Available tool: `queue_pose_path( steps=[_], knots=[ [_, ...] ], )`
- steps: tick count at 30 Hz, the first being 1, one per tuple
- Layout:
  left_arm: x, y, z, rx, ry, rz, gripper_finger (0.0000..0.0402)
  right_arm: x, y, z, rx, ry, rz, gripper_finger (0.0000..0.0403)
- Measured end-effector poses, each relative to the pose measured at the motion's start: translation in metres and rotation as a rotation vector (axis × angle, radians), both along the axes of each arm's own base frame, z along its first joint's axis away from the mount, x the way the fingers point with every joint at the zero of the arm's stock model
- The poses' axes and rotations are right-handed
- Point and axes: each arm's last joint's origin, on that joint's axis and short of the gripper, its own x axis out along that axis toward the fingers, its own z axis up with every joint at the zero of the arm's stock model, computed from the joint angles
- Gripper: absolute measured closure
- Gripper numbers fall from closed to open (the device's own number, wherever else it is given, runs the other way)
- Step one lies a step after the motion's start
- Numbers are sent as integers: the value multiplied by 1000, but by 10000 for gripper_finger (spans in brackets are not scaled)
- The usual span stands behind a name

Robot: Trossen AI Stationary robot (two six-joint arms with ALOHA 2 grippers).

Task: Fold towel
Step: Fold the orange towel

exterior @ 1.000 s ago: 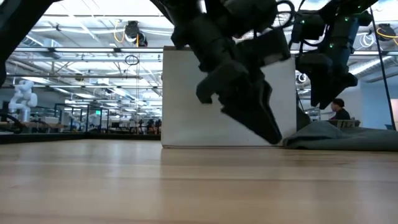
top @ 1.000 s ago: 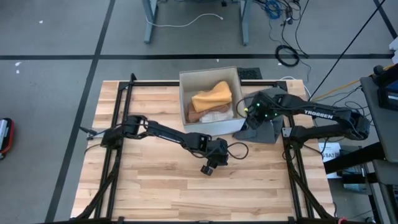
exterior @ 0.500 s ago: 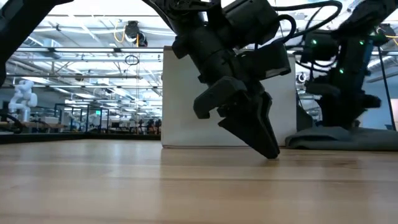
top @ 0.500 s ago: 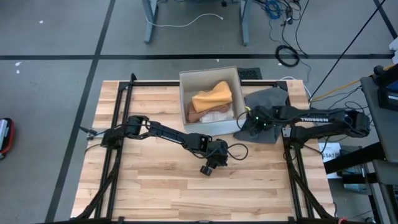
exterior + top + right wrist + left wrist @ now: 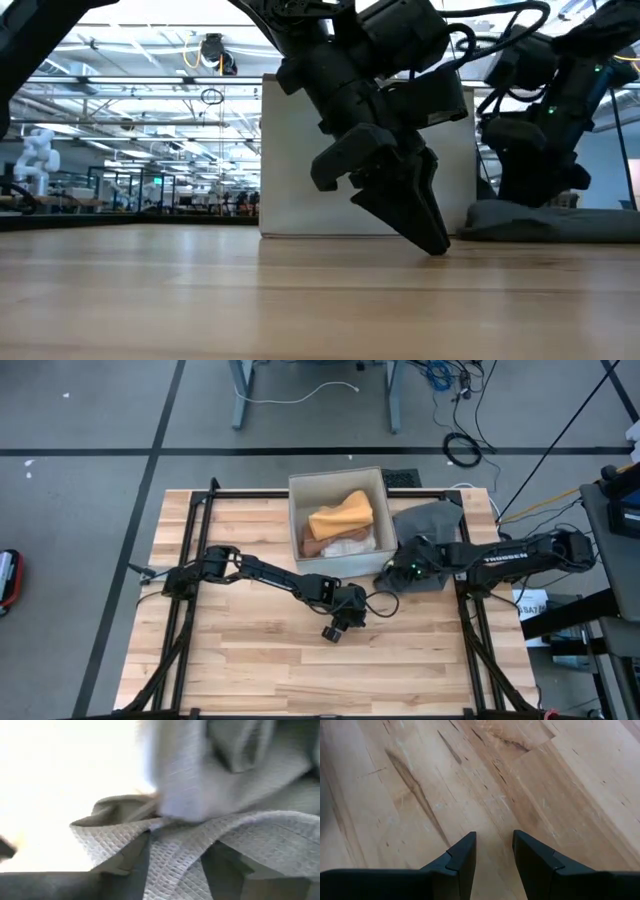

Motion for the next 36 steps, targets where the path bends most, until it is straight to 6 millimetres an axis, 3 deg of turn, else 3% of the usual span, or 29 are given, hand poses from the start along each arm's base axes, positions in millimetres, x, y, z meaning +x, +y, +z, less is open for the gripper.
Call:
queue_pose_path(
  steps=[11,18,26,31,36],
  knots=[
    [2,0,0,3,-22,4,264,4,37,1,-17,-31,186,396],
    [3,-5,1,-34,-33,-4,264,11,64,9,-65,-164,278,401],
    [2,-27,1,-2,-72,-47,268,15,82,17,-129,-299,346,402],
    [1,-45,3,86,-119,102,300,16,89,15,-151,-299,352,402],
    [10,-57,14,28,-288,316,326,23,96,6,-165,-298,354,403]
  ],
)
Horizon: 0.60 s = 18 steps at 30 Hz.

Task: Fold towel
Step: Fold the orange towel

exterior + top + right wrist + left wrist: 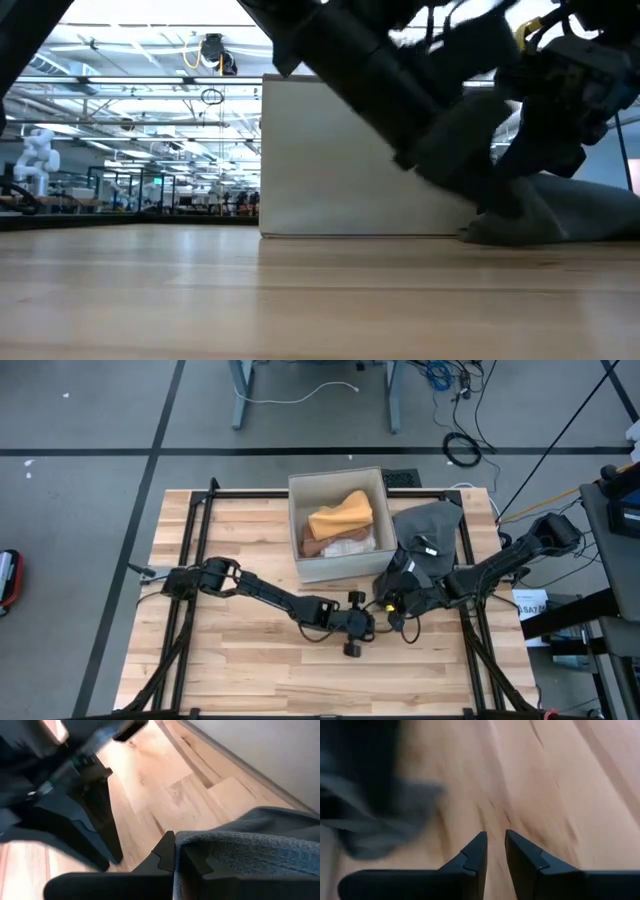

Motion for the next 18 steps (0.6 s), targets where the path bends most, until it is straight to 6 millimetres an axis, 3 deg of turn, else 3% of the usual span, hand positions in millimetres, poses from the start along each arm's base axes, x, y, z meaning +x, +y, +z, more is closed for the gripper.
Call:
queue_pose_path(
  steps=[5,10,18],
  knots=[
    [4,-16,10,-17,-174,151,328,12,7,-10,4,-28,10,403],
    [3,-26,1,-53,-165,157,325,19,14,-17,12,-53,35,403],
    [-12,-37,-12,14,-64,299,252,25,26,-7,-40,-216,45,403]
  ],
)
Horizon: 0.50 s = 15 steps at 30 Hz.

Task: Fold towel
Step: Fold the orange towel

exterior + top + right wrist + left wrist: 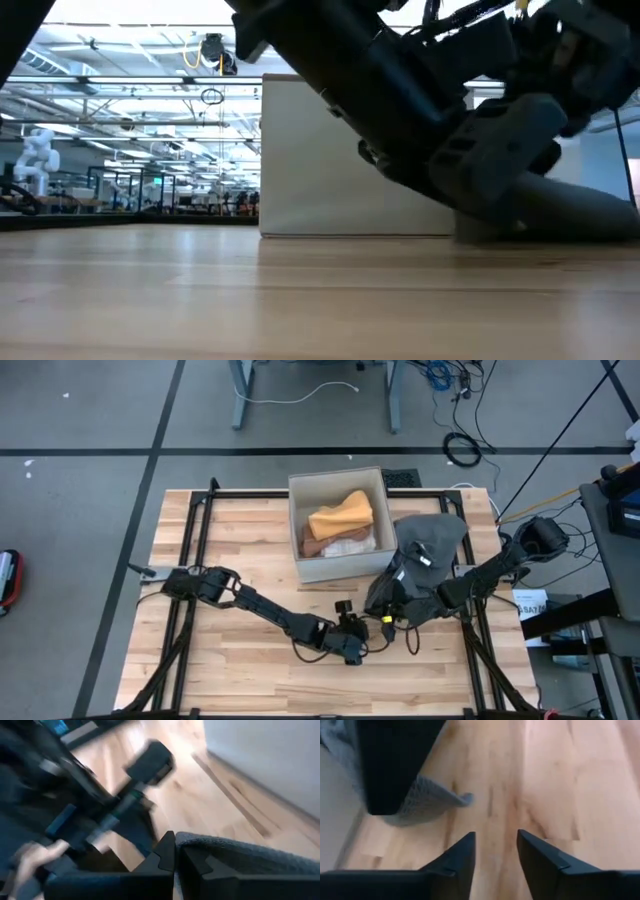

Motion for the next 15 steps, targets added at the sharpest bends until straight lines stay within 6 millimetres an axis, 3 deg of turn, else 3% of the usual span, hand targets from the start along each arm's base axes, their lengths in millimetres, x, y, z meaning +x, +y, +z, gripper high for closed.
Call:
queue_pose_path(
  steps=[5,15],
  knots=[
    [-2,-5,3,66,-45,69,213,4,4,10,-17,-107,2,403],
    [-5,-5,7,140,-157,304,180,8,5,18,-73,-139,-31,403]
  ],
)
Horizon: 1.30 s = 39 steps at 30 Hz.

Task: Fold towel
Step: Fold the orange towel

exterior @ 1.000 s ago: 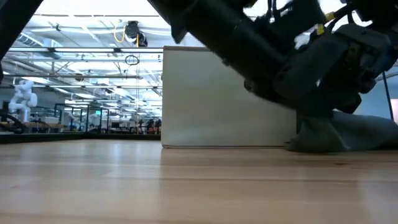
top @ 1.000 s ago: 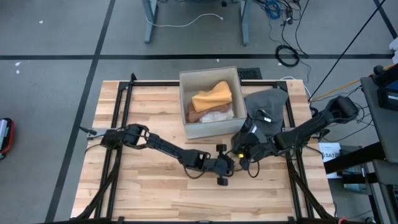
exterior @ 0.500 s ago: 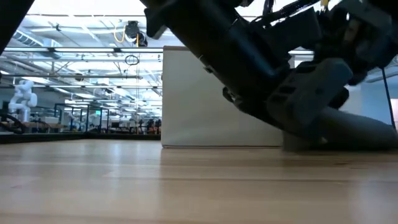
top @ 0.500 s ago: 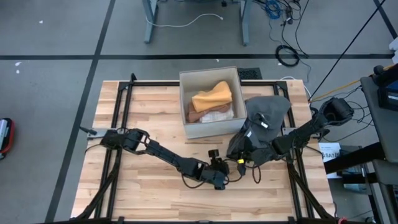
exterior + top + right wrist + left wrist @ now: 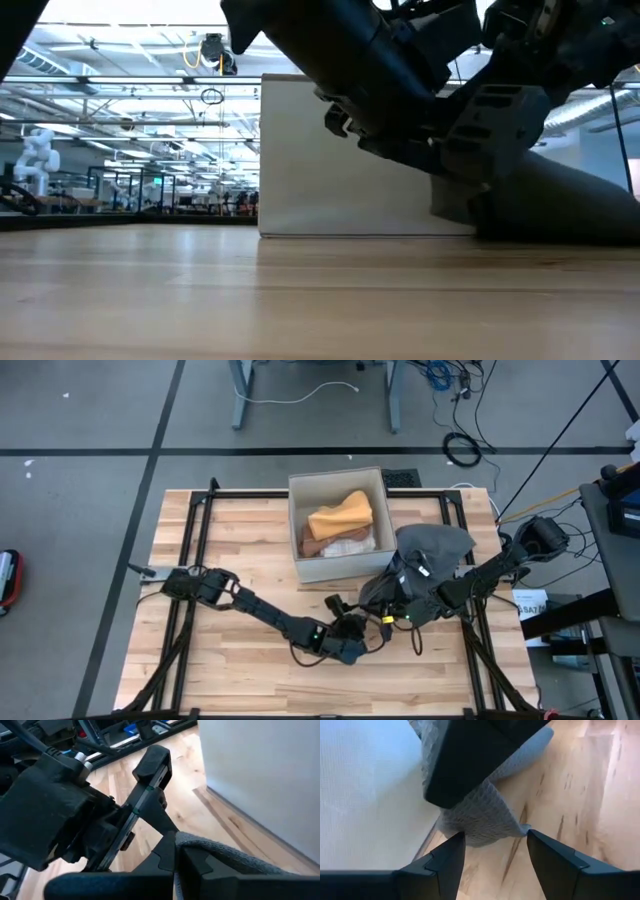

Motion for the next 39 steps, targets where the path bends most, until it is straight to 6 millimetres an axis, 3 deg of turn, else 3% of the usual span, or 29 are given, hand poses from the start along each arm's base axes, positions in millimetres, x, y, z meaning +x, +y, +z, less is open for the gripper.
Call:
queue_pose_path(
  steps=[15,27,32,35,39],
  knots=[
    [-1,-17,7,-83,-124,-3,179,-2,-2,-2,-43,21,-44,403],
    [5,7,6,-72,-147,106,179,0,-1,1,-43,-14,-56,403],
    [1,11,2,20,-77,144,180,-2,1,1,-57,-12,-51,403],
    [-3,8,2,97,-49,164,197,-2,2,0,-60,-9,-47,403],
    [-4,4,3,153,-19,148,259,-3,2,0,-65,0,-45,403]
  ],
)
